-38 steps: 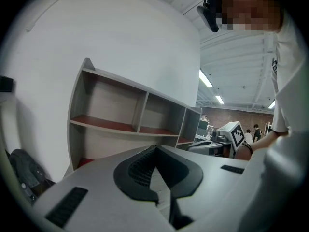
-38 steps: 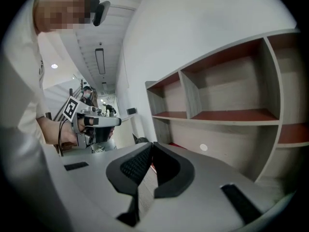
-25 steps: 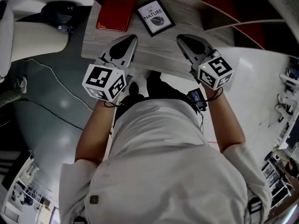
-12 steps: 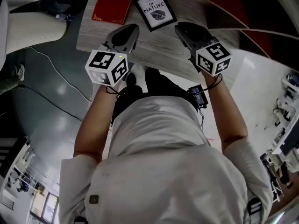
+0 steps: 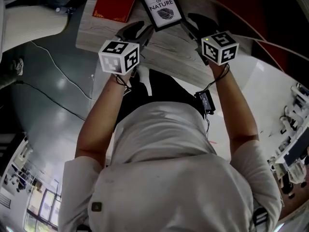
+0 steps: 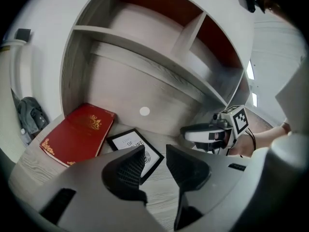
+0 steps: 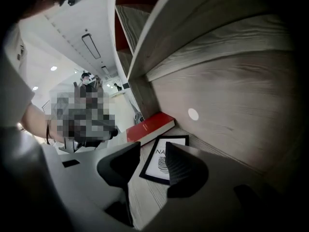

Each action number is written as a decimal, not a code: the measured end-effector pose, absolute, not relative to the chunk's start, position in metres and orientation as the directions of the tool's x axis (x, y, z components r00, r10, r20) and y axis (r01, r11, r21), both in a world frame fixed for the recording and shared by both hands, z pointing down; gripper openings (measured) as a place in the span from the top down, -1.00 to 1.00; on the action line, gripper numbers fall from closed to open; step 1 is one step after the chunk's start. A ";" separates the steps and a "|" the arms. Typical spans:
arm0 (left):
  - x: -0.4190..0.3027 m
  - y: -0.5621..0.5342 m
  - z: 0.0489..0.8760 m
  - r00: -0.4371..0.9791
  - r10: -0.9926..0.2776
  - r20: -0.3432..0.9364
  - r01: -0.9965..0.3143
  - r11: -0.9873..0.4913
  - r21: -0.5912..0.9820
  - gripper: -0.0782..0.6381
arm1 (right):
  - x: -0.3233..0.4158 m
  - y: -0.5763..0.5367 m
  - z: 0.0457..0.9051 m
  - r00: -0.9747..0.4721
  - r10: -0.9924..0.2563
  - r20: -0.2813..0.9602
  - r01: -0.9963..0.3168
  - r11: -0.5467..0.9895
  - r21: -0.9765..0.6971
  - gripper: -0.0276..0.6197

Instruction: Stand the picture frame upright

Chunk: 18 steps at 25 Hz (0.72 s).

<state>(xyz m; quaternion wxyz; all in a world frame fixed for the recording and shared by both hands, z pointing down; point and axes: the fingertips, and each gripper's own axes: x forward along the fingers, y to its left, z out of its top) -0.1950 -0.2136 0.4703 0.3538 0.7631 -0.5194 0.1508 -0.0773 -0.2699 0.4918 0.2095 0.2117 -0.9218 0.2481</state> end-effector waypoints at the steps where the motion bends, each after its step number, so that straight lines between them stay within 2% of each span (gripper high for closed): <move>1: -0.195 -0.218 0.478 0.415 -0.685 0.598 -0.898 -0.204 0.389 0.34 | -0.079 -0.274 0.499 -0.818 -0.279 0.502 -0.495 0.786 -0.370 0.37; 18: -0.197 -0.250 0.592 0.413 -0.590 0.694 -0.870 -0.032 0.491 0.10 | -0.107 -0.313 0.613 -0.738 -0.205 0.643 -0.536 0.758 -0.373 0.18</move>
